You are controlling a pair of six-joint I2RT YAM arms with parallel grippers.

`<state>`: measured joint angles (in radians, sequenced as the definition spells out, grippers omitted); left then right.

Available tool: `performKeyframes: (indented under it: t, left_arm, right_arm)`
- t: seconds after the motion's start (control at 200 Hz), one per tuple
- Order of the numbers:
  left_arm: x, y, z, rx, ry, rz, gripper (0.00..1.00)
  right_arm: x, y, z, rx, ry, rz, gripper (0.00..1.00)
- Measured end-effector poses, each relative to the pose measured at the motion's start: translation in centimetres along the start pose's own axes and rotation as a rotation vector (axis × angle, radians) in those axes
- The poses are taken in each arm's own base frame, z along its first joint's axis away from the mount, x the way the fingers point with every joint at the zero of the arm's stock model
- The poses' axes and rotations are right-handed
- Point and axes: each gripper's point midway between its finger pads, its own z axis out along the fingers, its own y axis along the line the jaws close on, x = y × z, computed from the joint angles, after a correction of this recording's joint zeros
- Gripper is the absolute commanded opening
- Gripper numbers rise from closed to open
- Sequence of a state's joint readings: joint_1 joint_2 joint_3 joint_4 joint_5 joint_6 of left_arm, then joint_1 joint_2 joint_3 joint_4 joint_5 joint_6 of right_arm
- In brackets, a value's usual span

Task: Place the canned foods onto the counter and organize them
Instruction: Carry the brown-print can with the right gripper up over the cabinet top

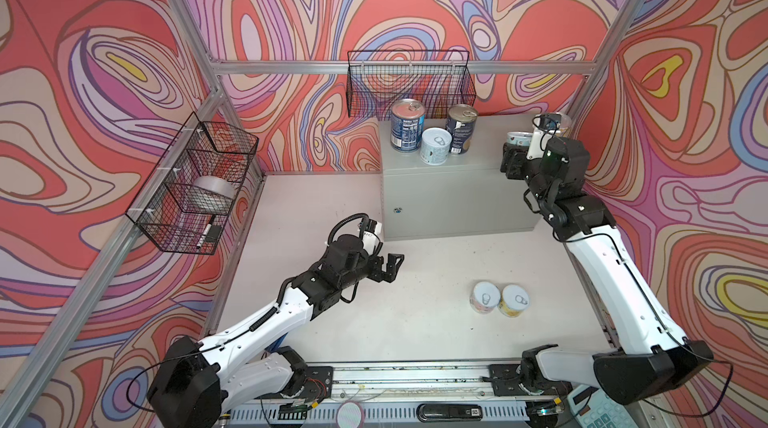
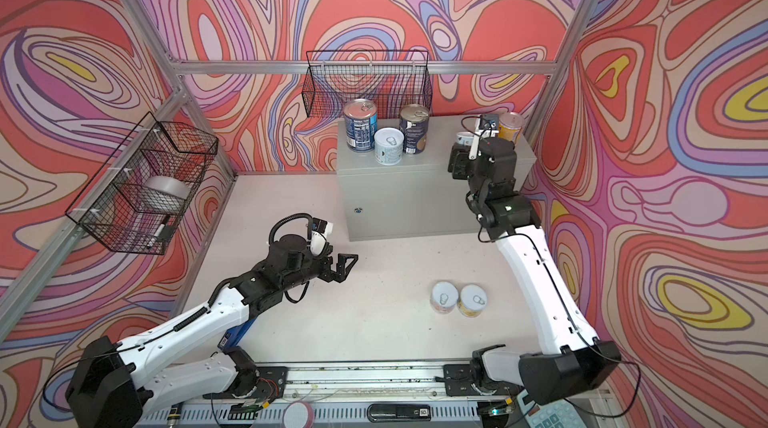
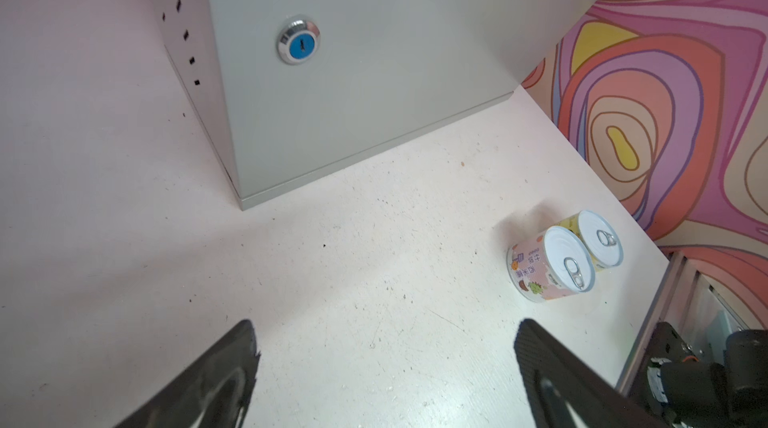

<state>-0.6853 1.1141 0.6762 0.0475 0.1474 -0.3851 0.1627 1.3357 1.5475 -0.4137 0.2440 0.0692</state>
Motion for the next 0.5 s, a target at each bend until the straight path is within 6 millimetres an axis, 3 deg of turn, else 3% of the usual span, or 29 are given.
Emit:
performKeyframes:
  t: [0.14, 0.501]
  left_arm:
    - [0.5, -0.9, 0.7, 0.066, 0.005, 0.018, 1.0]
    - [0.4, -1.7, 0.9, 0.133, -0.046, 0.035, 1.0]
  right_arm:
    - [0.6, -1.4, 2.1, -0.006, 0.032, 0.019, 0.66]
    - [-1.3, 0.0, 3.5, -0.081, -0.02, -0.019, 0.66]
